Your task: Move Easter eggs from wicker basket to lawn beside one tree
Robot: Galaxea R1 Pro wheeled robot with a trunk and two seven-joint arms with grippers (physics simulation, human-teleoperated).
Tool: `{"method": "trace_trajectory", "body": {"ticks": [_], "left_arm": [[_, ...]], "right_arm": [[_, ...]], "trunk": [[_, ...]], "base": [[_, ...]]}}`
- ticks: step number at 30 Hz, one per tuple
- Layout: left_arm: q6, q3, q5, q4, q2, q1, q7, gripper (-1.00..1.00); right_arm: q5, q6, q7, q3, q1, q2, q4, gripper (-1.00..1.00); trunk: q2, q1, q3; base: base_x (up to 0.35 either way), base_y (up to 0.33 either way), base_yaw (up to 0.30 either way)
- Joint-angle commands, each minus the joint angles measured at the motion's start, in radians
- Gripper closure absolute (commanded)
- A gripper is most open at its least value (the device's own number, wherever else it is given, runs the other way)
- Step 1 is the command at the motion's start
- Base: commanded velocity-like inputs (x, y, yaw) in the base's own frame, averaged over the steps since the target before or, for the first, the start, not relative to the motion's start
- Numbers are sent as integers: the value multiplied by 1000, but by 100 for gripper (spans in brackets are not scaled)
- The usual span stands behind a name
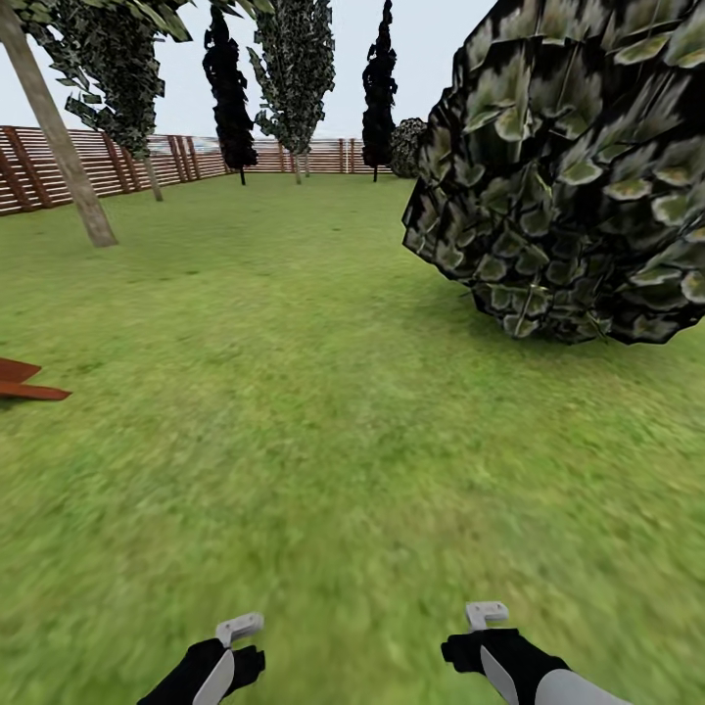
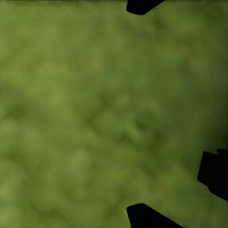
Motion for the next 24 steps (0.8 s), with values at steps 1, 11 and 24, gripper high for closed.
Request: {"method": "trace_trajectory", "body": {"ticks": [1,11,24], "left_arm": [[4,0,9,-2,0,0,6,-100],[4,-1,9,-2,0,0,6,-100],[4,-1,9,-2,0,0,6,-100]], "right_arm": [[2,6,1,2,0,0,-2,-100],[3,-3,1,2,1,0,-1,-100],[2,-6,1,1,1,0,2,-100]], "trunk": [[0,0,-1],[0,0,-1],[0,0,-1]], "base": [[326,0,0],[326,0,0],[326,0,0]]}}
